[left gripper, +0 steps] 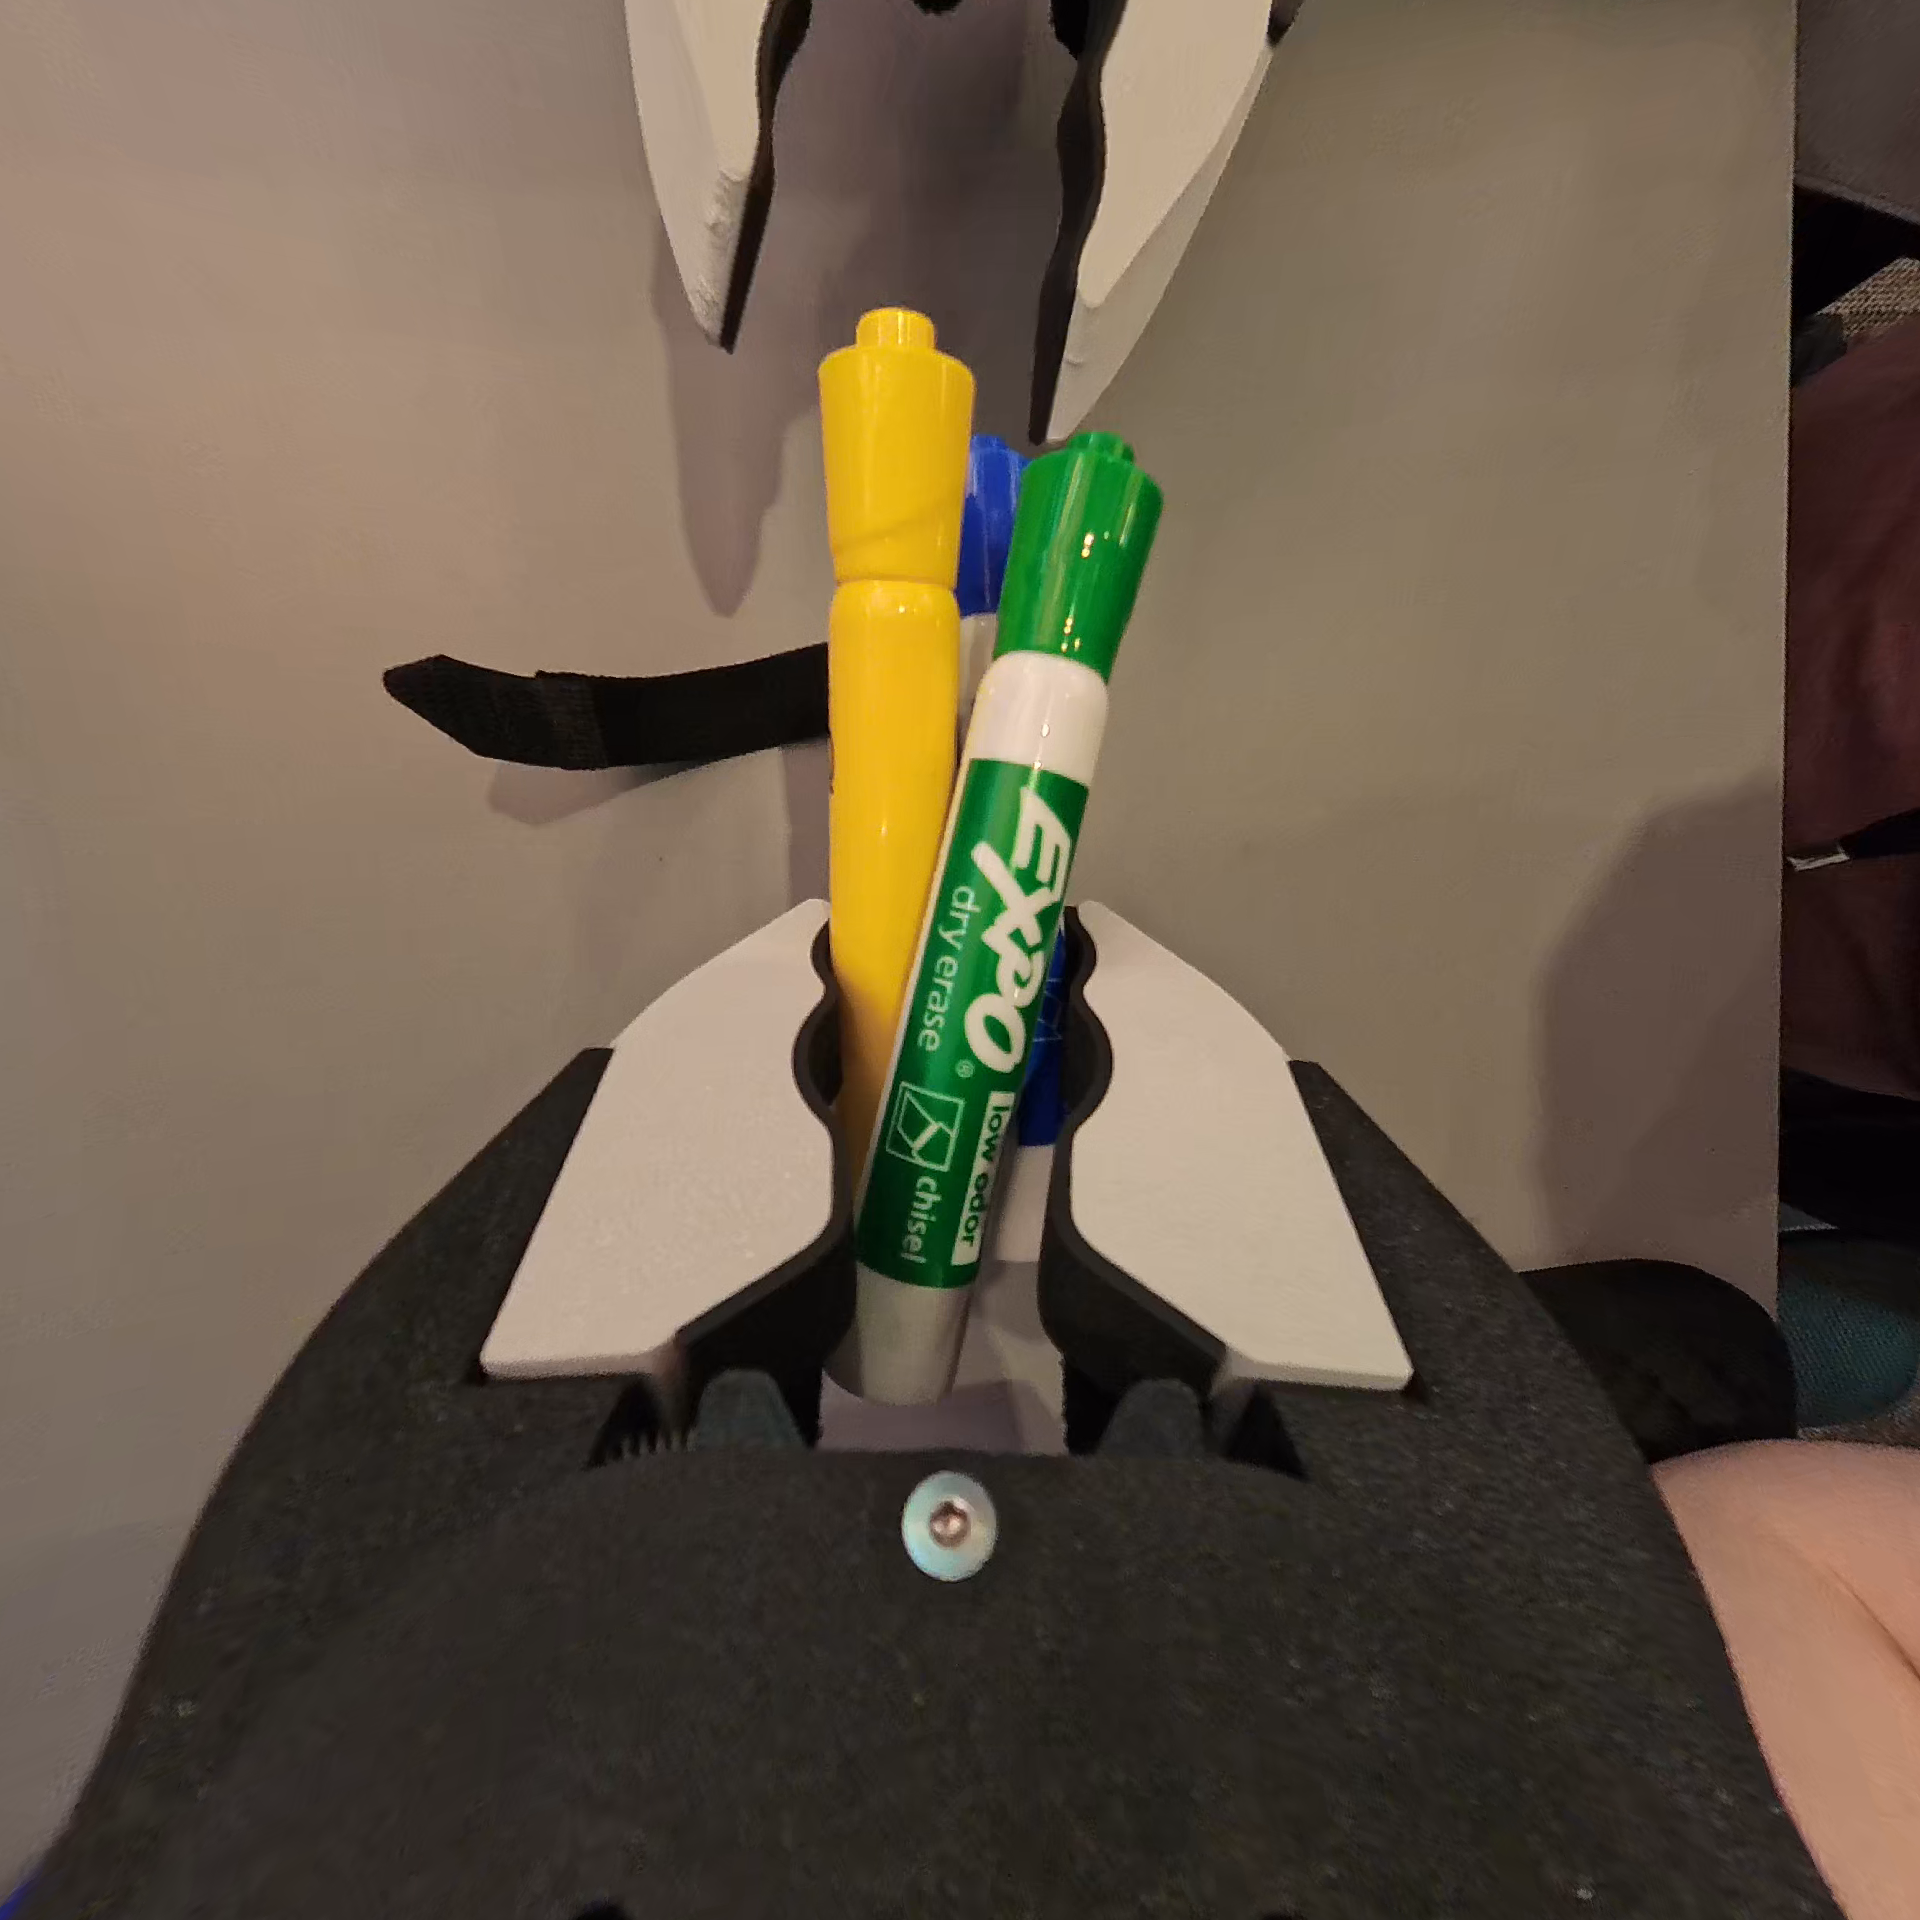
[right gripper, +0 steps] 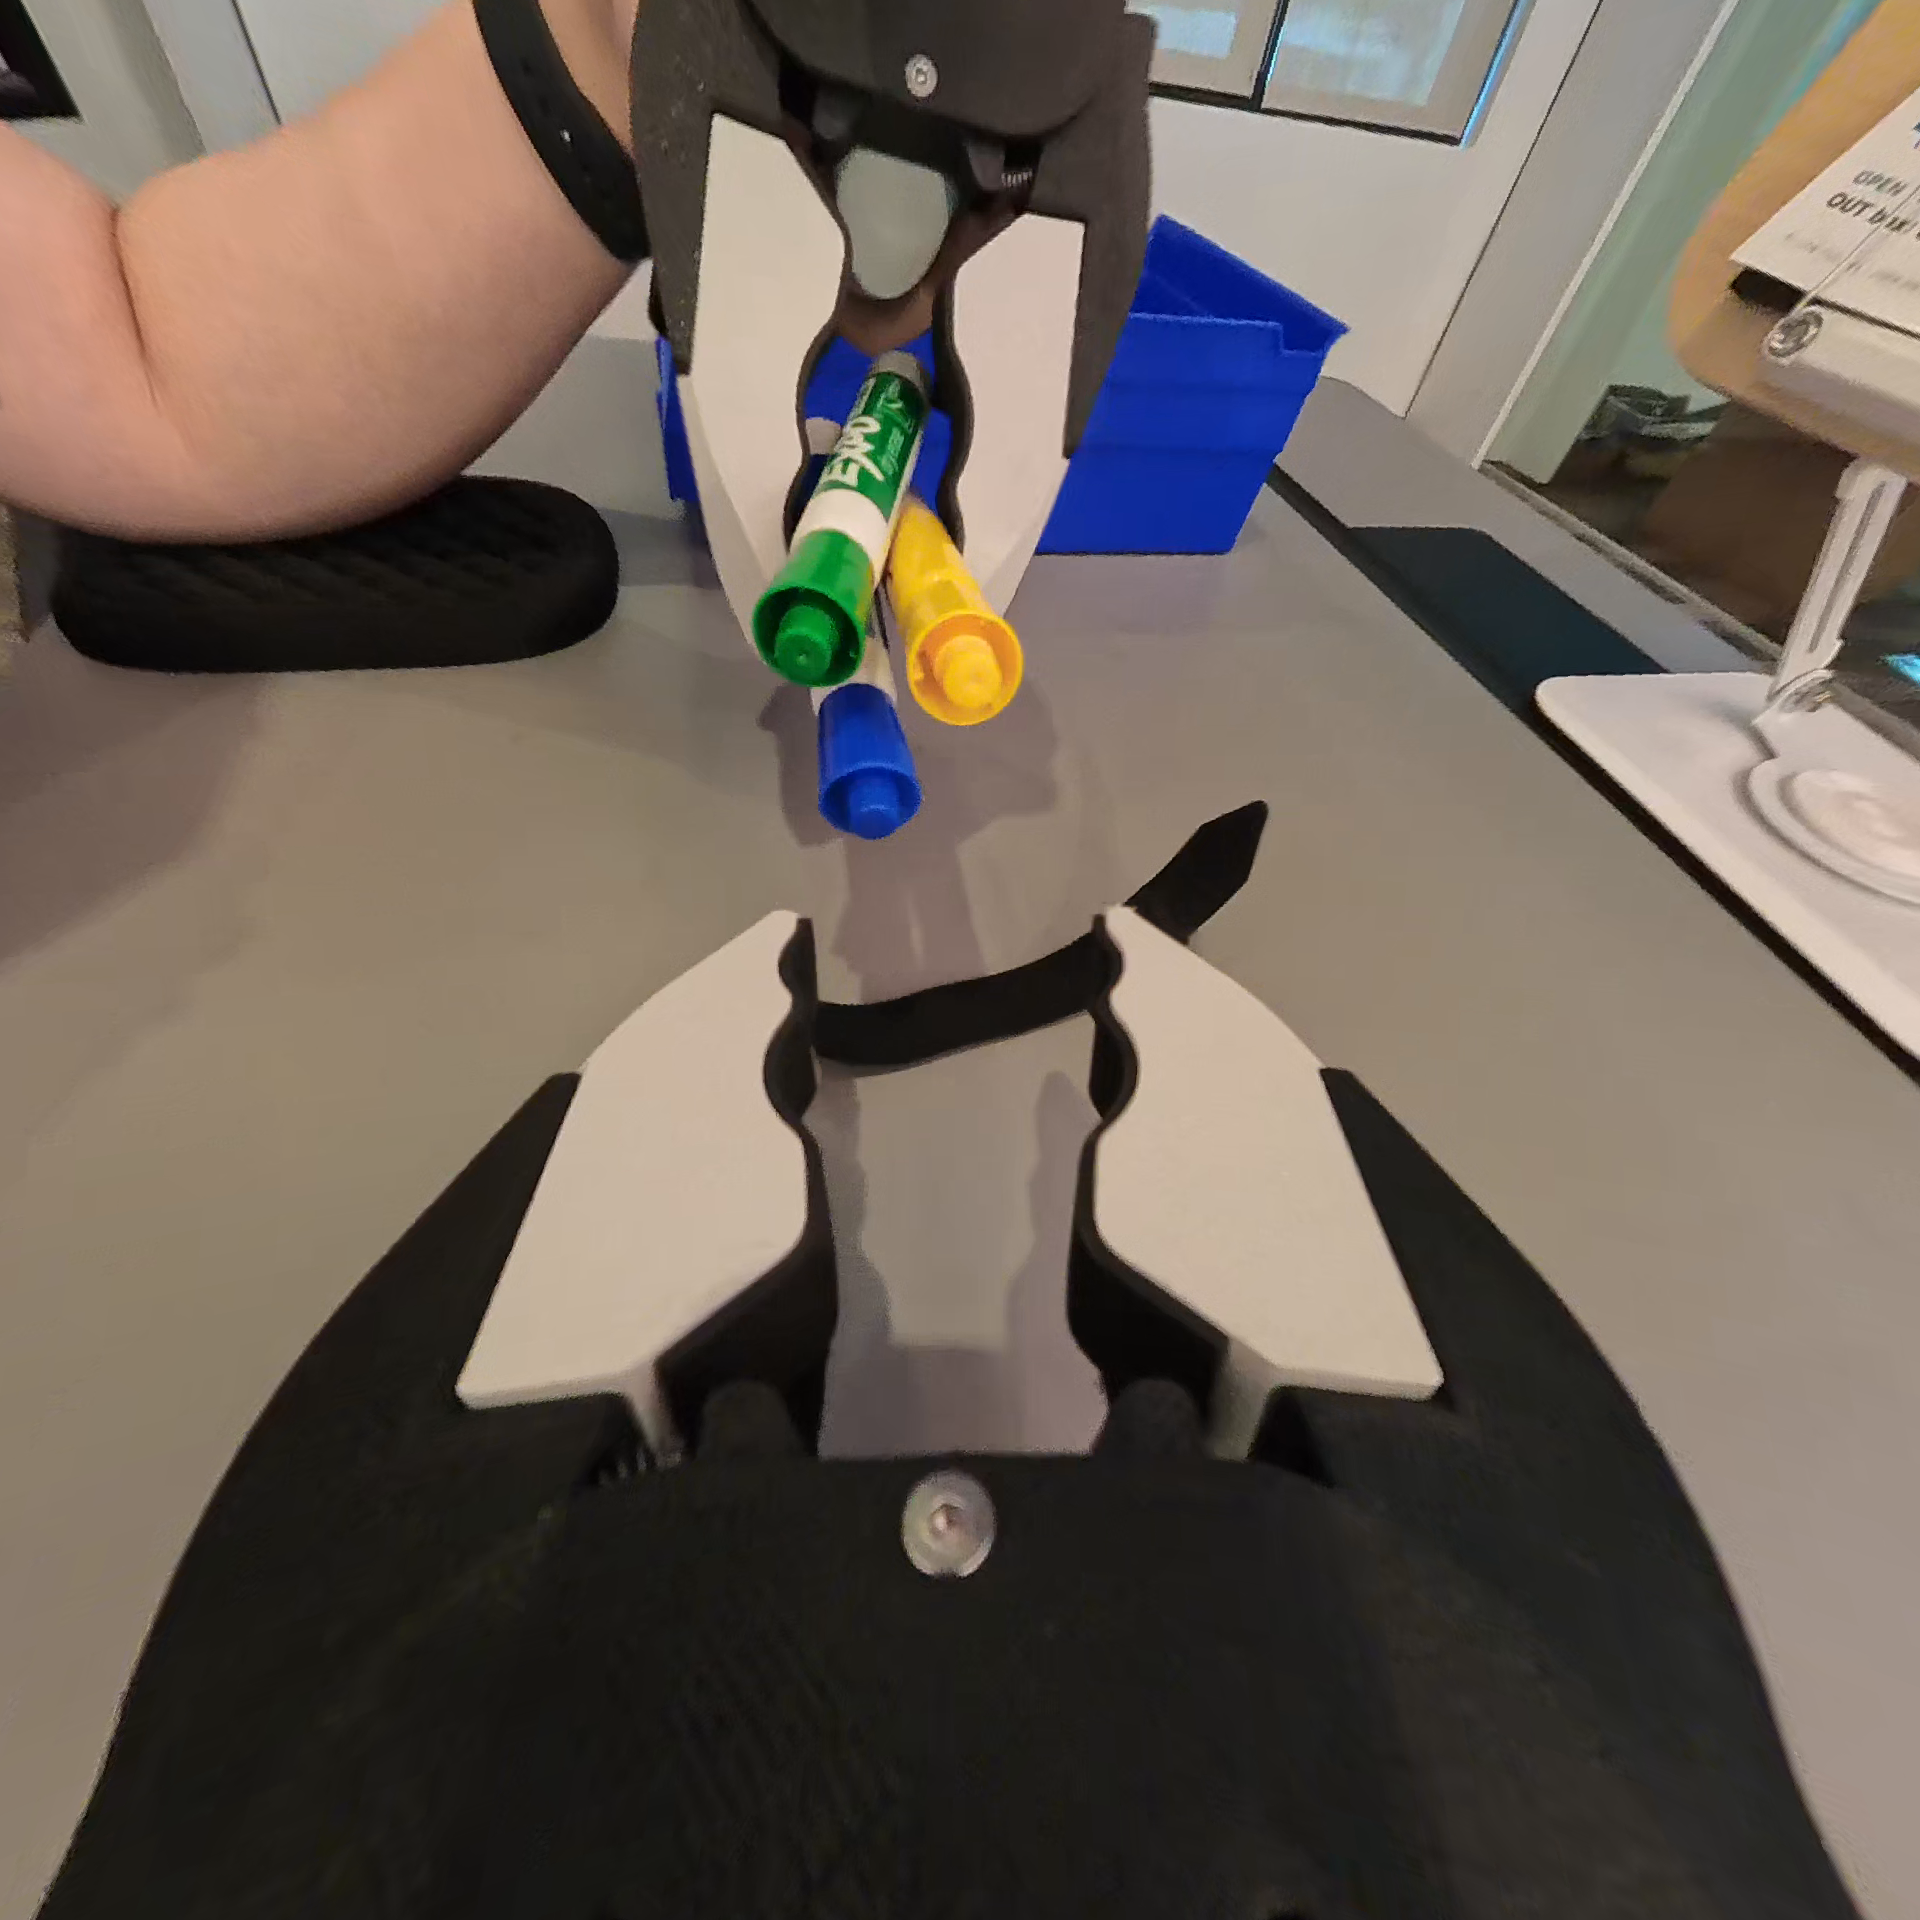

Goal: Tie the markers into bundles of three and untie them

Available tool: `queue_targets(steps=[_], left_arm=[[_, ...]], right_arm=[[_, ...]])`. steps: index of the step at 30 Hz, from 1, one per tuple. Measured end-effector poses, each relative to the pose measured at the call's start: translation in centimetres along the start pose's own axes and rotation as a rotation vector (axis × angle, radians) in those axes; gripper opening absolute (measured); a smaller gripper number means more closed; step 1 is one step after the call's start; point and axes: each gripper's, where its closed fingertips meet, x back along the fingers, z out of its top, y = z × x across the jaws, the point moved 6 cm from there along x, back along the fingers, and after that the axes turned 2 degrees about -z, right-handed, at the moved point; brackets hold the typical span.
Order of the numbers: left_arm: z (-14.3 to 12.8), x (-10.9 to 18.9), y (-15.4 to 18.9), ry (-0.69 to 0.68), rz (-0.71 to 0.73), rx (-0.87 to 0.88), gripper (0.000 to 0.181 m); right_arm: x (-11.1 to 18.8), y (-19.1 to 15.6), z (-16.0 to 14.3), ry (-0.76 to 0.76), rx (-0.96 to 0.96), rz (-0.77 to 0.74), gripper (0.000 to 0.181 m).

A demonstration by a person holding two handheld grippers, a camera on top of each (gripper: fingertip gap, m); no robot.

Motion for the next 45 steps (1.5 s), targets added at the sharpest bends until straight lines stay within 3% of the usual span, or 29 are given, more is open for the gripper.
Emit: queue_targets(steps=[6, 11, 16, 21, 24, 27, 30, 31, 34, 37, 40, 43, 45], left_arm=[[-0.1, 0.0, 0.2, -0.013, -0.003, -0.003, 0.039], [-0.8, 0.4, -0.3, -0.039, 0.023, 0.025, 0.039], [-2.0, 1.6, -1.0, -0.059, 0.085, 0.076, 0.038], [-2.8, 2.3, -1.4, -0.053, 0.102, 0.115, 0.038], [-2.8, 2.2, -1.5, -0.056, 0.1, 0.115, 0.038], [-2.7, 2.0, -1.6, -0.055, 0.093, 0.113, 0.038], [-2.6, 1.8, -1.6, -0.056, 0.089, 0.113, 0.038], [-2.6, 1.7, -1.7, -0.055, 0.091, 0.112, 0.038], [-2.4, 1.4, -1.7, -0.046, 0.076, 0.108, 0.038], [-2.1, 1.0, -1.8, -0.041, 0.075, 0.104, 0.038], [-1.5, 0.4, -1.8, -0.029, 0.059, 0.091, 0.038], [-1.3, -0.2, -1.7, -0.048, 0.046, 0.084, 0.038], [-1.3, -0.5, -1.7, -0.057, 0.04, 0.082, 0.039]], right_arm=[[0.2, 0.0, 0.5, 0.03, 0.041, -0.036, 0.052], [-0.8, 0.7, -1.4, -0.113, 0.05, -0.091, 0.052], [-3.0, 3.8, -2.6, -0.194, -0.041, -0.106, 0.046], [-5.4, 7.2, -2.2, -0.193, -0.21, -0.014, 0.044], [-6.4, 6.6, -1.8, -0.221, -0.284, 0.176, 0.05], [-7.3, 6.5, -2.4, -0.267, -0.288, 0.217, 0.05], [-7.7, 6.1, -2.7, -0.3, -0.312, 0.259, 0.029], [-7.6, 5.9, -2.9, -0.318, -0.305, 0.271, 0.011], [-6.9, 5.8, -2.9, -0.315, -0.314, 0.293, 0.004], [-5.2, 7.4, -2.1, -0.261, -0.232, 0.134, 0.004], [-2.9, 8.6, 1.2, -0.068, -0.031, -0.101, 0.004], [-1.2, 7.0, 5.4, 0.14, 0.258, -0.336, 0.004], [-1.3, 4.6, 7.1, 0.197, 0.448, -0.384, 0.004]])
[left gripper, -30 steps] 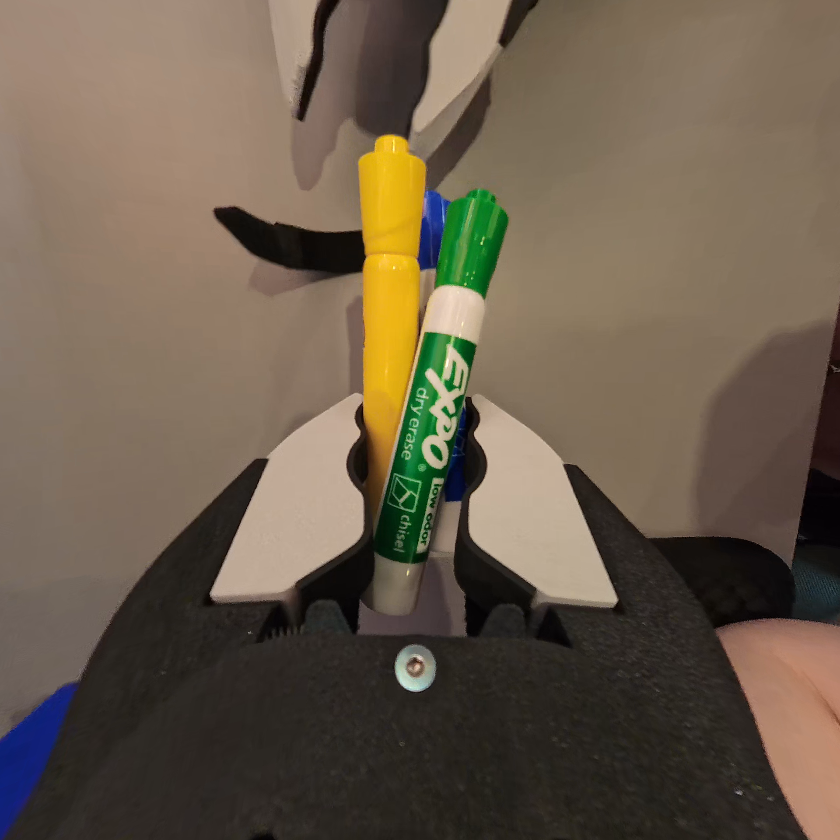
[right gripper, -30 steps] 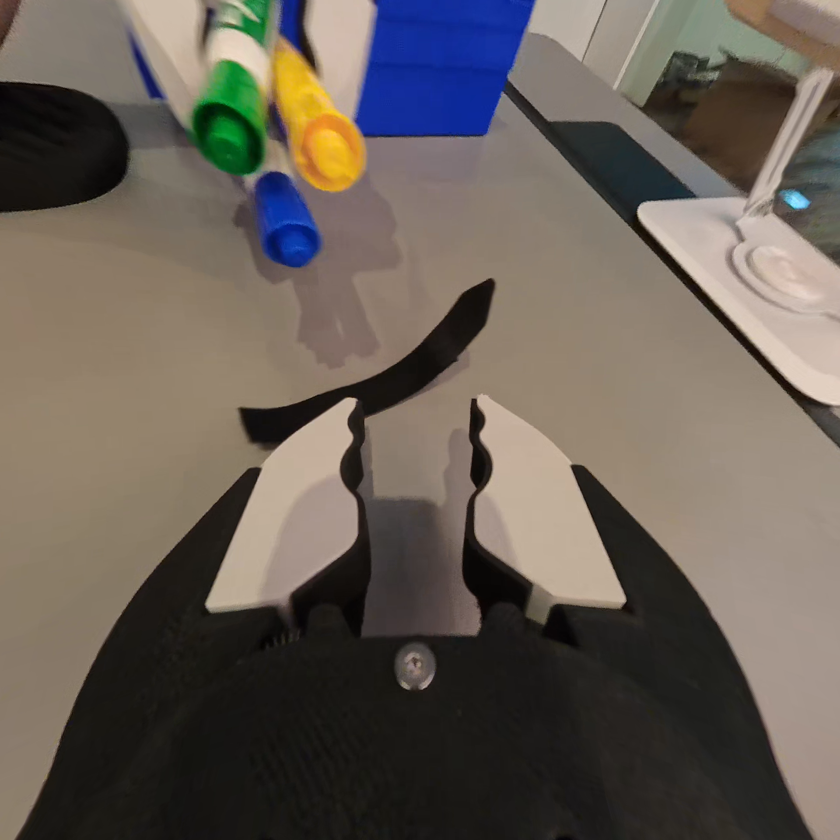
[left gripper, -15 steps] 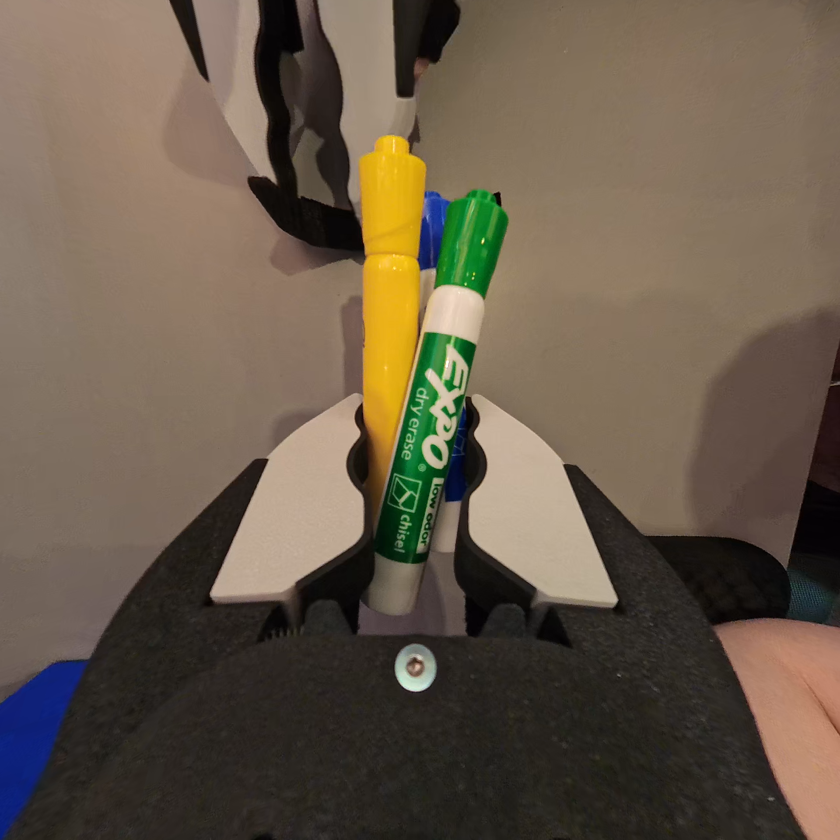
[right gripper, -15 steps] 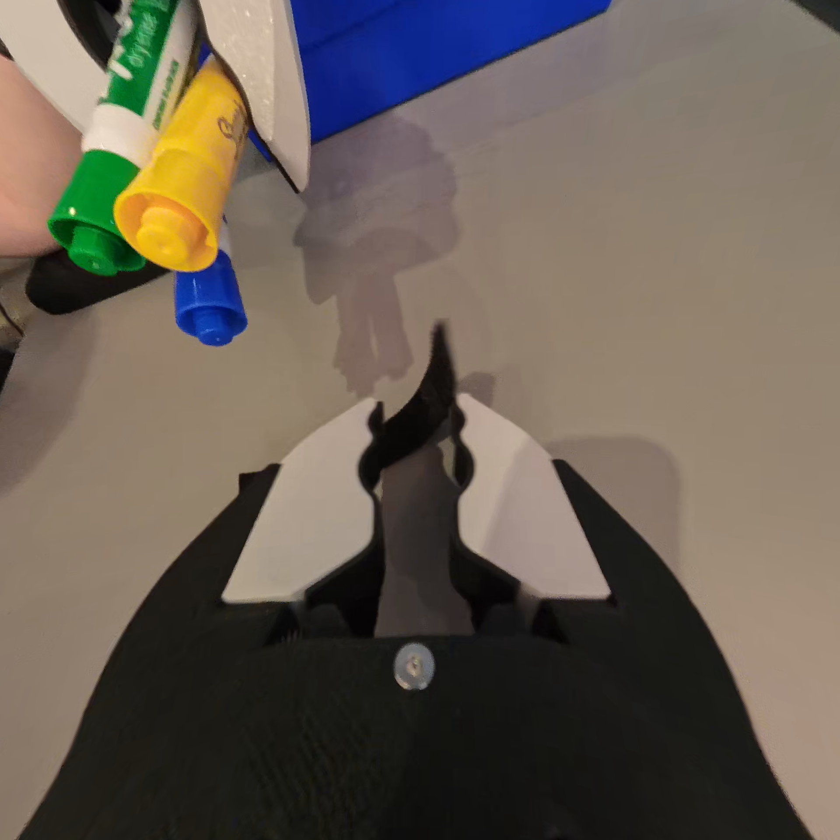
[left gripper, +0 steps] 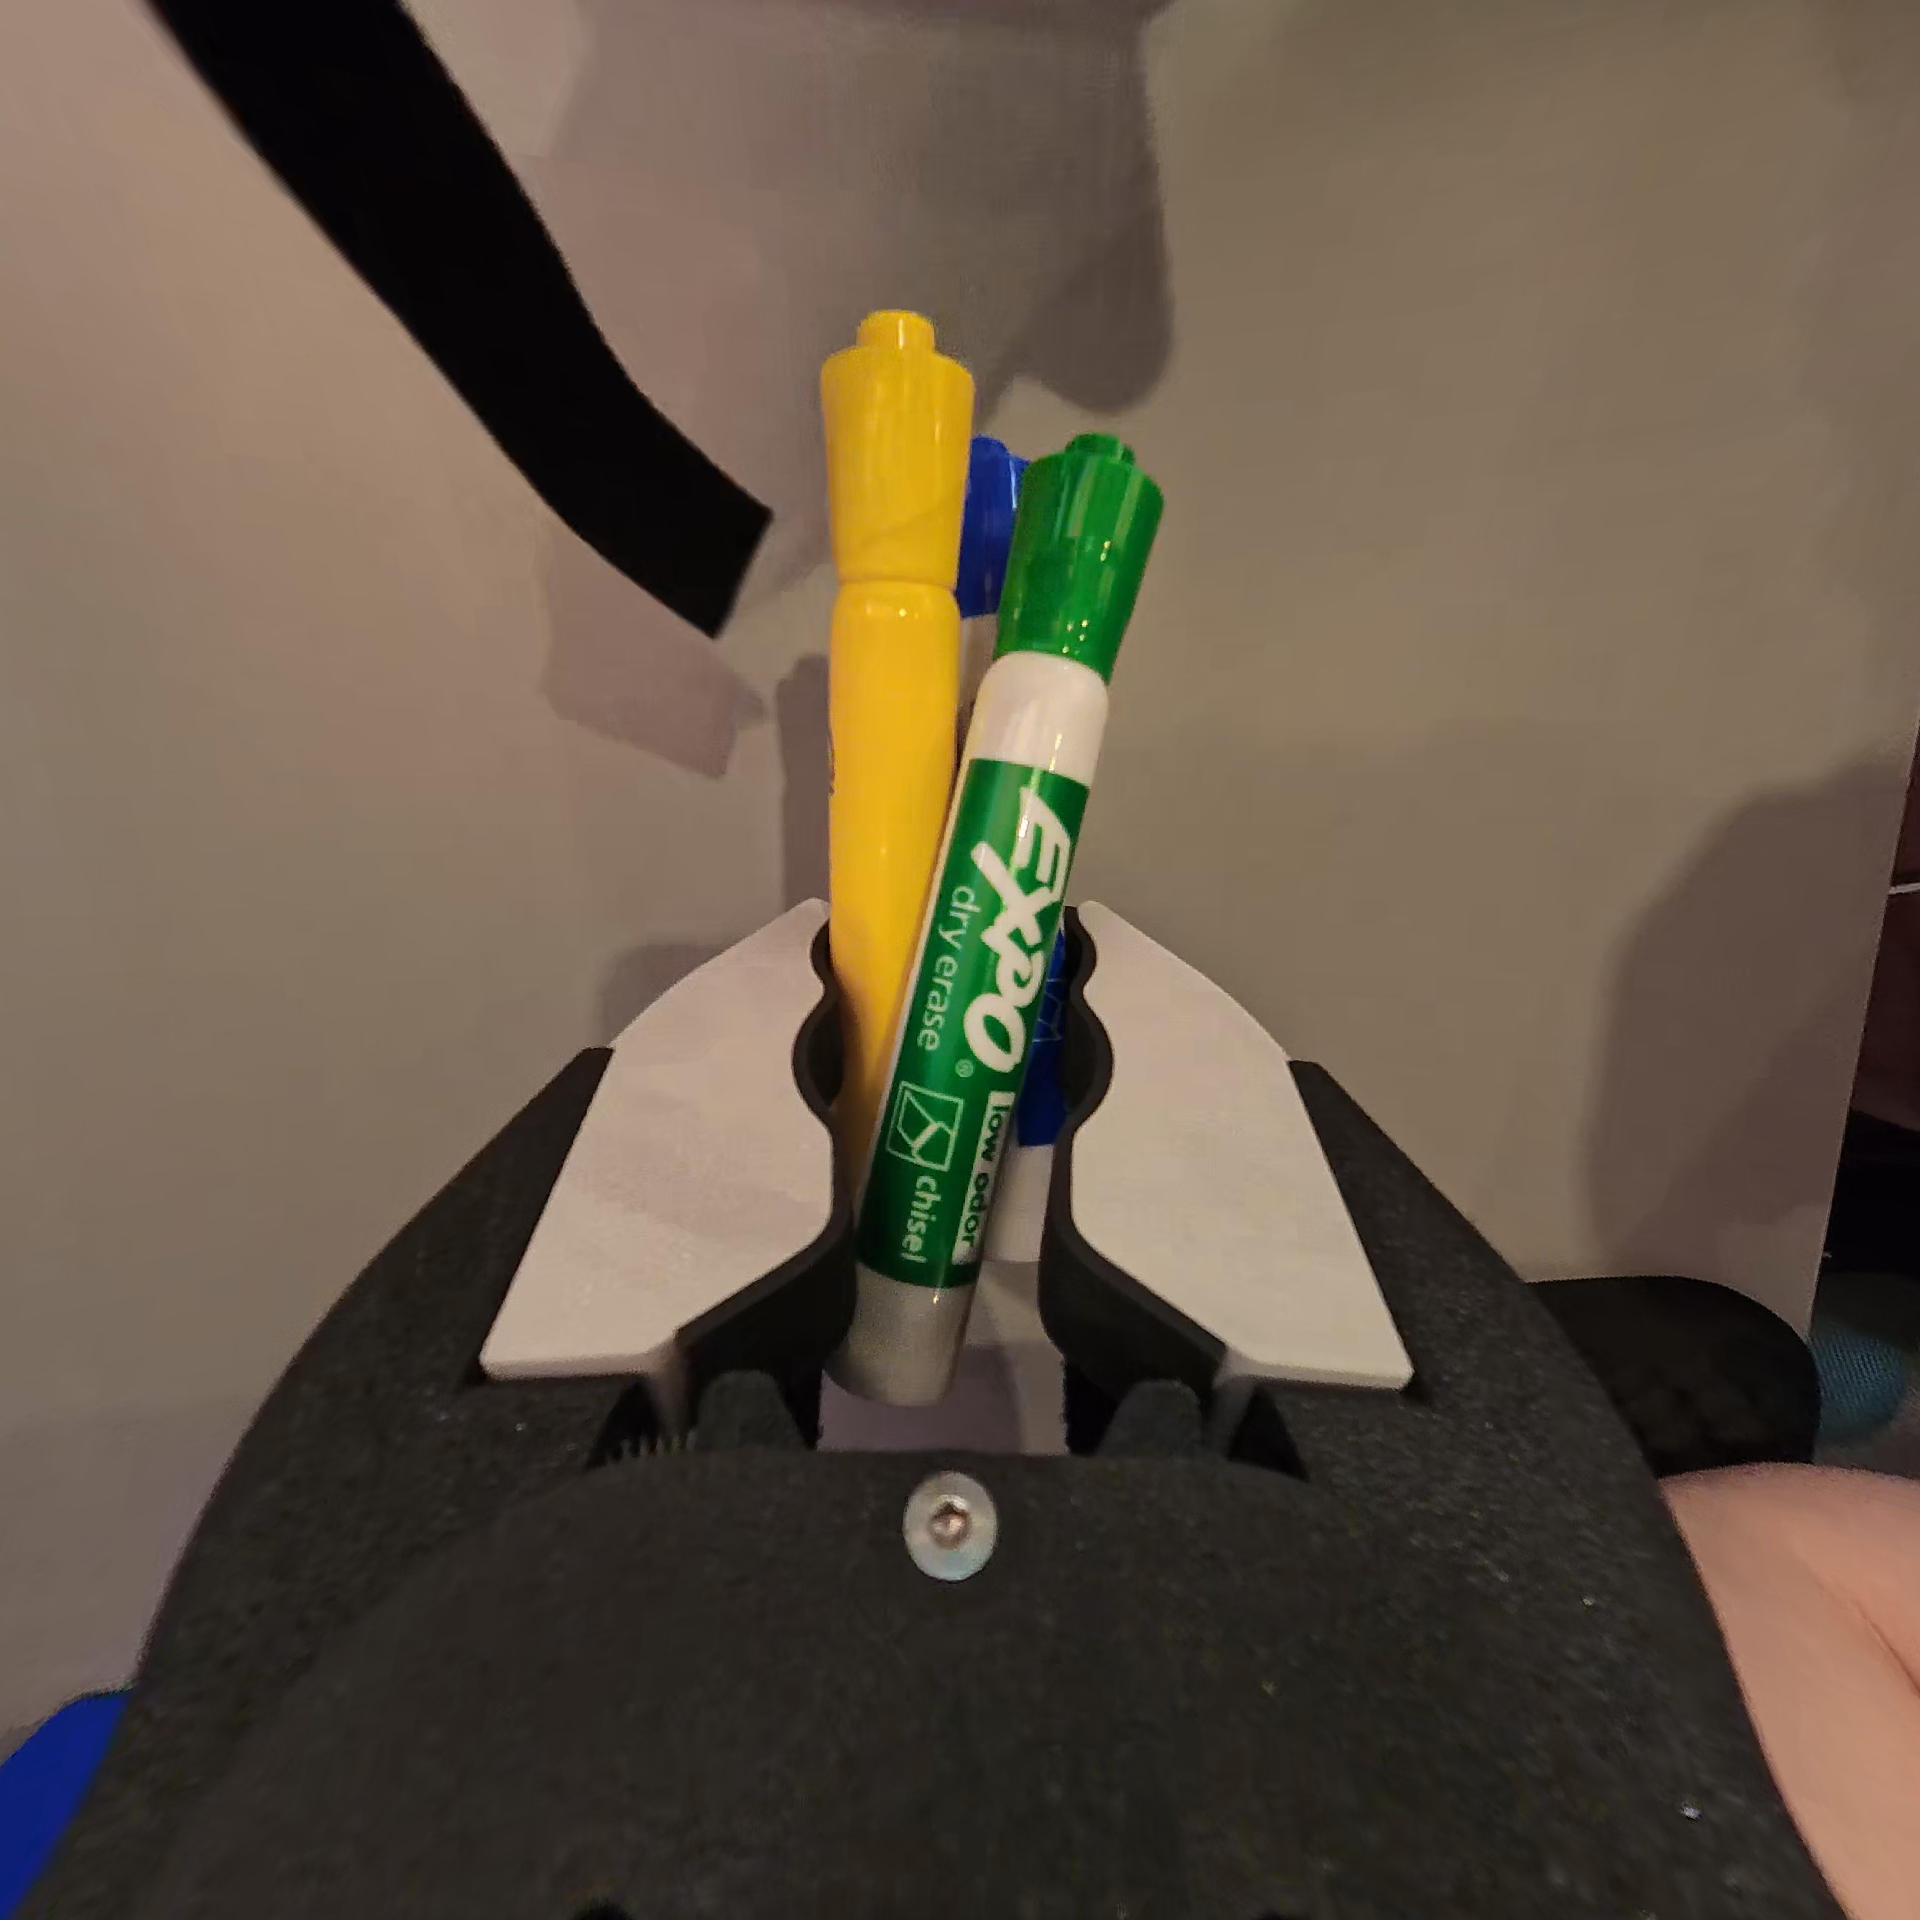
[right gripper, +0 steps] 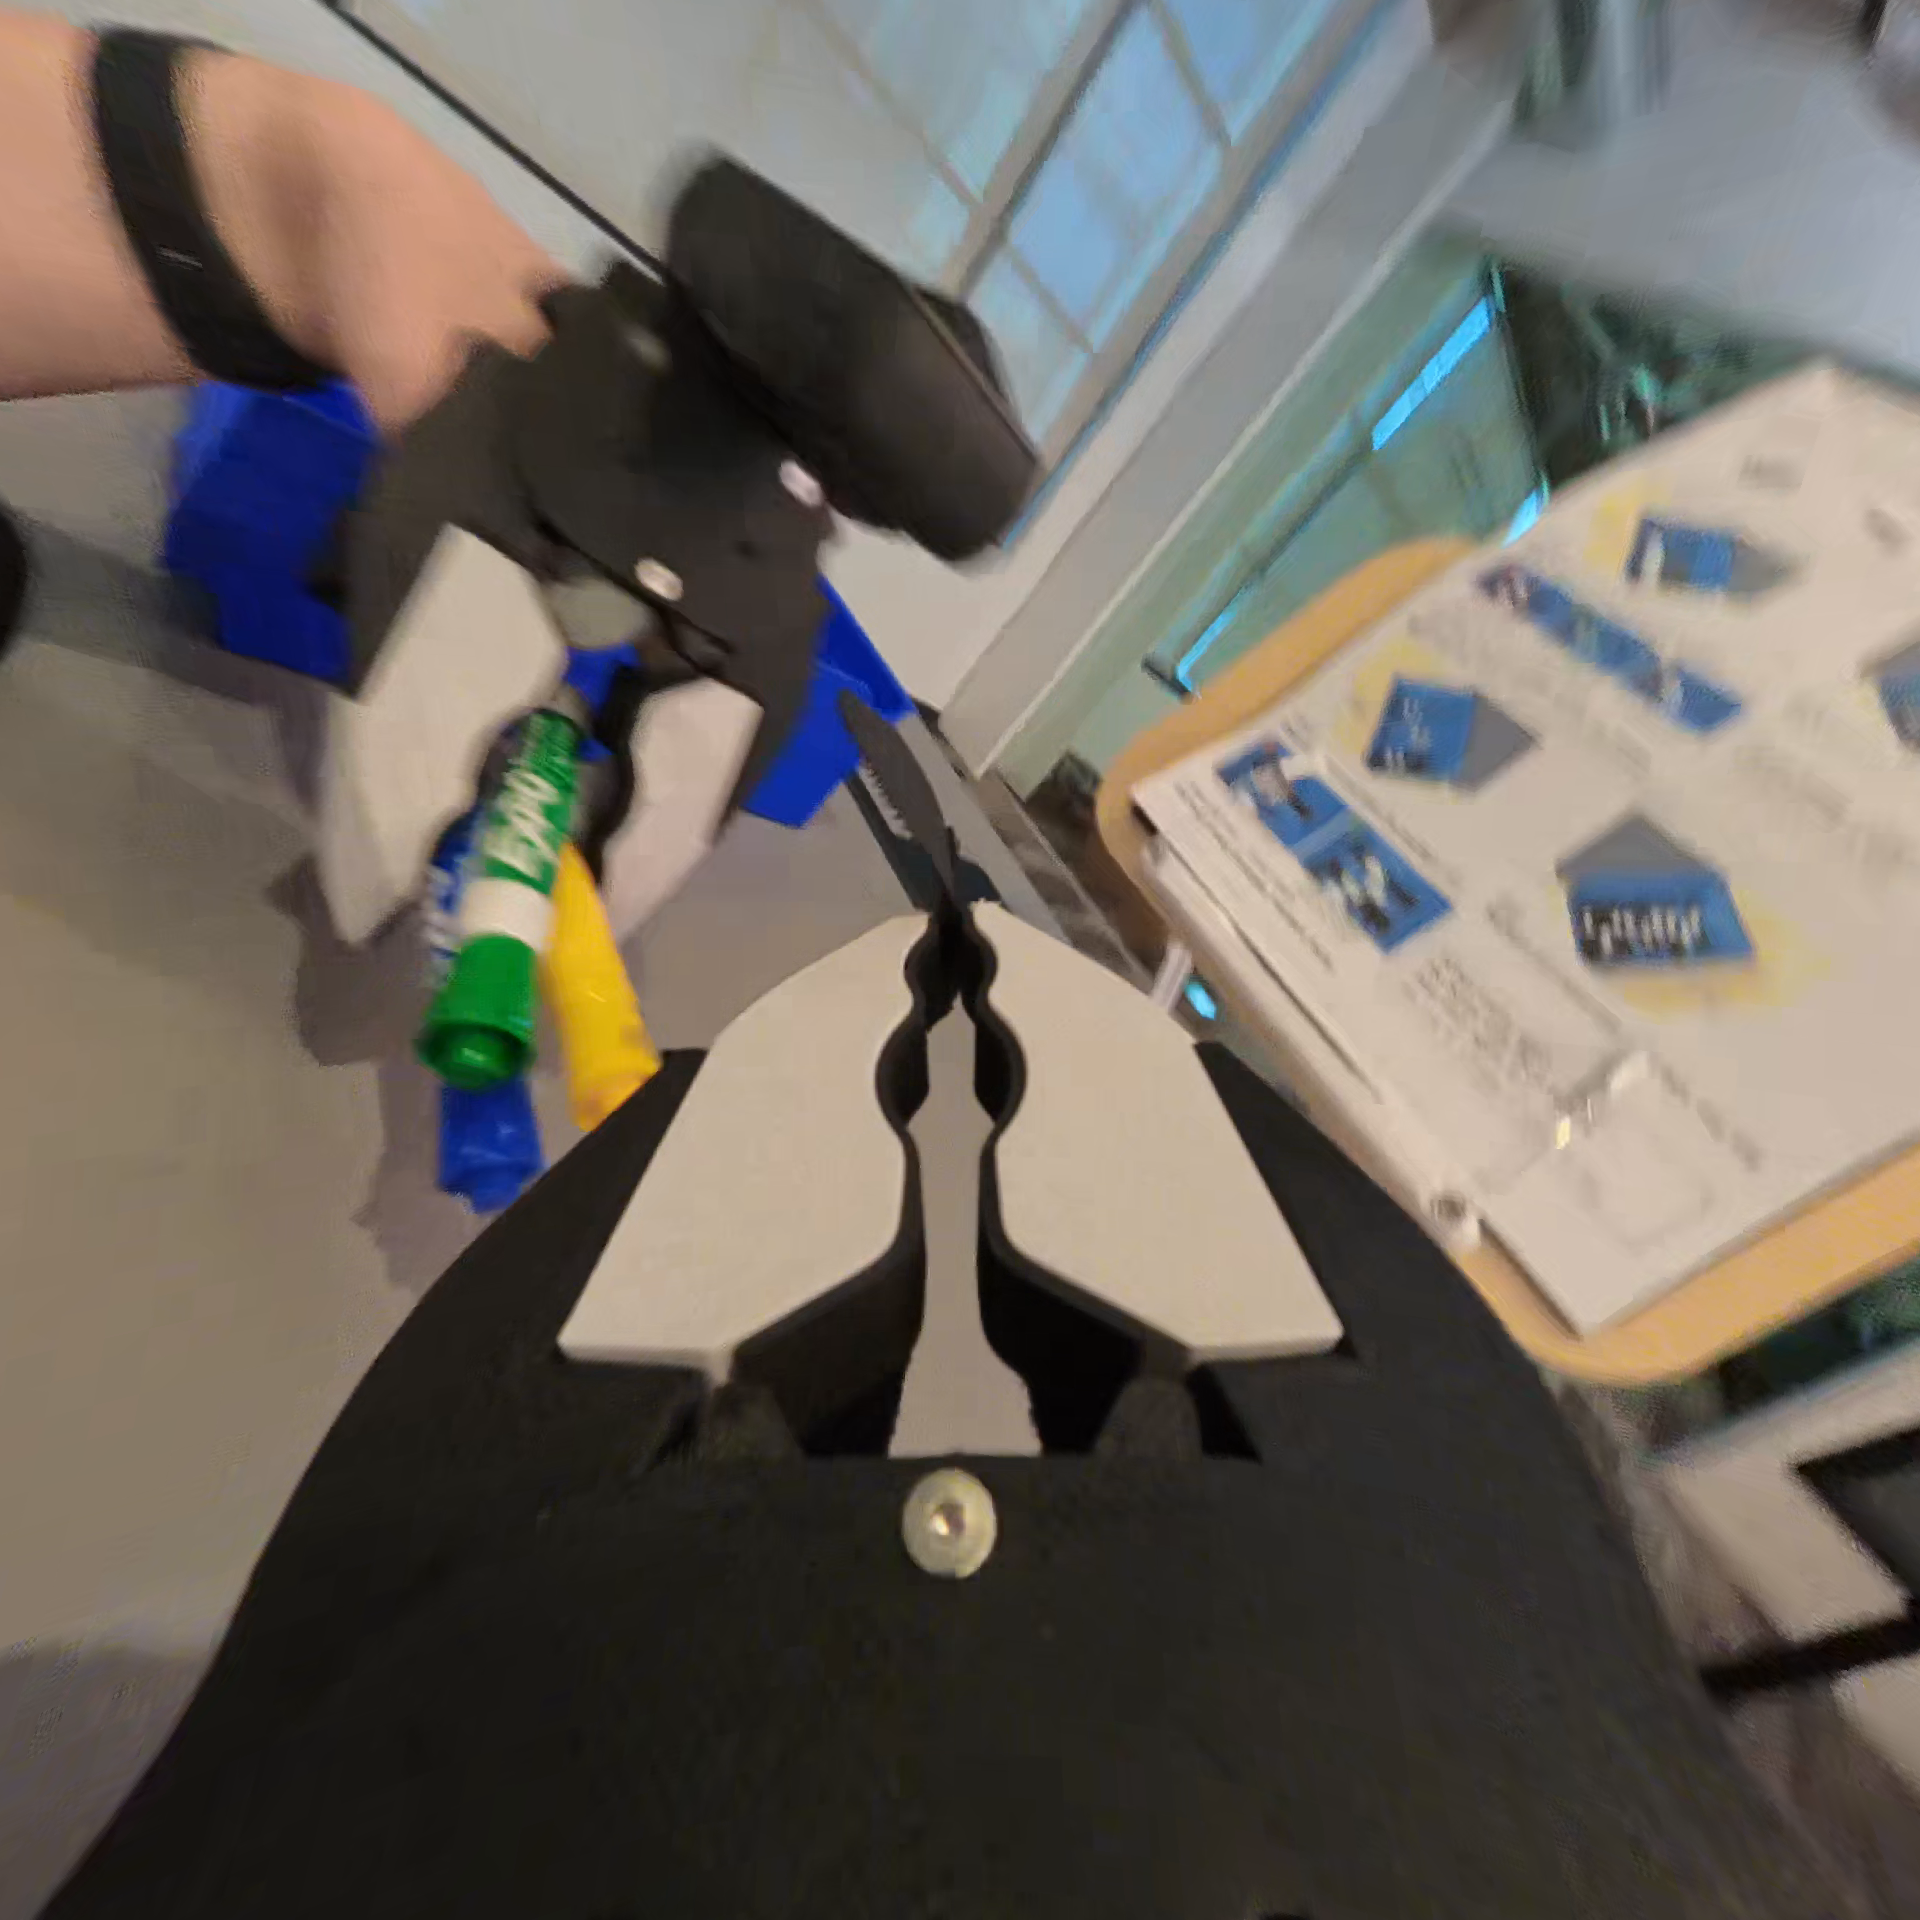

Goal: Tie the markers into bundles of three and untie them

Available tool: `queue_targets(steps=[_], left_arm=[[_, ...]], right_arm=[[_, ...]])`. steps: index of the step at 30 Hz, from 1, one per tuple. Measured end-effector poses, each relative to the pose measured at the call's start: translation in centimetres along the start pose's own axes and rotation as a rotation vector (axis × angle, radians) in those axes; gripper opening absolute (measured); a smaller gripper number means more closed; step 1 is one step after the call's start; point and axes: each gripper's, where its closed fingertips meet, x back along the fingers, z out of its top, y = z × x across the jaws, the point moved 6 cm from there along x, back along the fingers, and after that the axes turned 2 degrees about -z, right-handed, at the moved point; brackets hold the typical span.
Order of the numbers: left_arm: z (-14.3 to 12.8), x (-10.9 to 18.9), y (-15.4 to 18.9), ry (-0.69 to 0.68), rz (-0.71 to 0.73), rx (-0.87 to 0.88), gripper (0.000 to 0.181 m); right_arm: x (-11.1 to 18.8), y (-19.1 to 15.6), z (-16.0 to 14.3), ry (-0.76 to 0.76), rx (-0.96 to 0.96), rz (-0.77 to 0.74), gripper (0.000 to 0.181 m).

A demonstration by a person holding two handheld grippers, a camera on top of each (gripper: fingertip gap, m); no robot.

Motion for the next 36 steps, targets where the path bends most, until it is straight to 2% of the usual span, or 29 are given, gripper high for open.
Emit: queue_targets(steps=[5, 15, 21, 30, 36], left_arm=[[-0.1, -0.4, -0.2, -0.013, 0.011, 0.004, 0.038], [0.4, -1.1, -0.6, 0.014, 0.009, -0.003, 0.038], [0.7, -0.5, 0.3, 0.041, -0.022, -0.032, 0.039], [0.6, -0.3, 0.6, 0.032, -0.028, -0.04, 0.039], [0.8, -0.9, 1.0, 0.013, -0.046, -0.071, 0.038]], right_arm=[[-0.4, -4.7, 2.9, 0.11, 0.209, 0.037, 0.004], [0.4, -8.7, 1.9, 0.139, 0.552, 0.068, 0.003], [0.3, -11.4, 1.8, 0.171, 0.756, 0.09, 0.004], [0.3, -12.1, 2.1, 0.169, 0.862, 0.079, 0.007], [0.5, -12.3, 2.7, 0.14, 0.924, 0.127, 0.005]])
